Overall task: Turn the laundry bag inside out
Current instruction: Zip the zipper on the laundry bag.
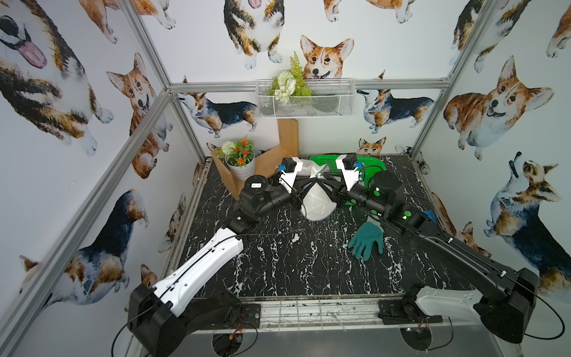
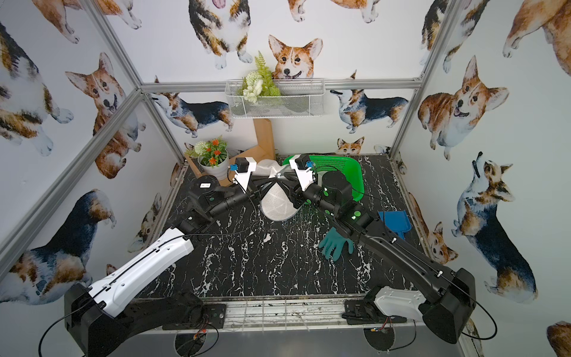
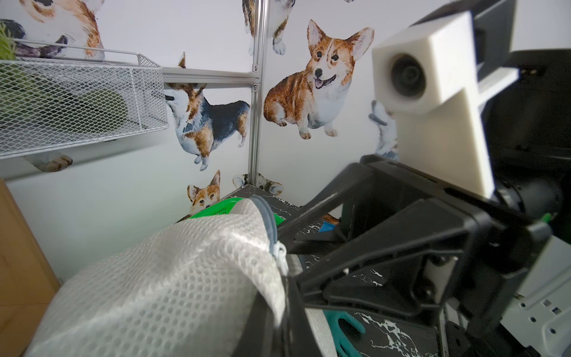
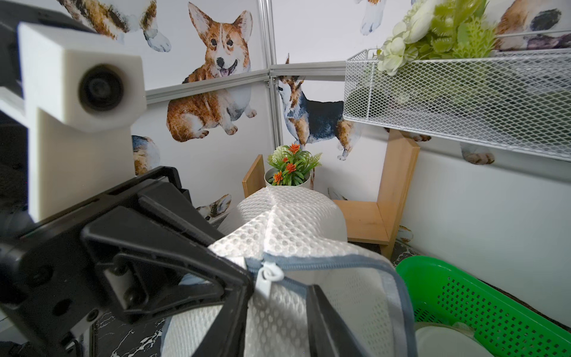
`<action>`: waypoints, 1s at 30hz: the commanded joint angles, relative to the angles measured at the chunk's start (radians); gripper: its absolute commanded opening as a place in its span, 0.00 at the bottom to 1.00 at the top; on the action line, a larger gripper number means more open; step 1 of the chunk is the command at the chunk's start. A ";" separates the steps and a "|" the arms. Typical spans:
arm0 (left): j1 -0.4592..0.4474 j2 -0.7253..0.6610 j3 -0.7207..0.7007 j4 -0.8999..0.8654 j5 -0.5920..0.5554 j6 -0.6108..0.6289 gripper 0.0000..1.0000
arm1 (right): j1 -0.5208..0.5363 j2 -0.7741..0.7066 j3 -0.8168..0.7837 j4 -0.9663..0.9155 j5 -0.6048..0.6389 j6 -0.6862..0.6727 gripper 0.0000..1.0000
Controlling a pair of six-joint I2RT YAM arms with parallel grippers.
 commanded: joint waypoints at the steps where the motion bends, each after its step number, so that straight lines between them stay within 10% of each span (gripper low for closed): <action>1: -0.005 0.001 0.015 0.043 0.037 0.012 0.00 | 0.013 -0.002 0.012 0.024 0.031 -0.067 0.38; 12: -0.005 -0.011 0.022 0.005 0.009 0.025 0.00 | 0.047 -0.109 -0.042 0.046 0.433 -0.292 0.31; 30: -0.005 0.004 0.069 -0.091 0.020 0.063 0.00 | 0.091 -0.040 -0.032 0.061 0.266 -0.514 0.48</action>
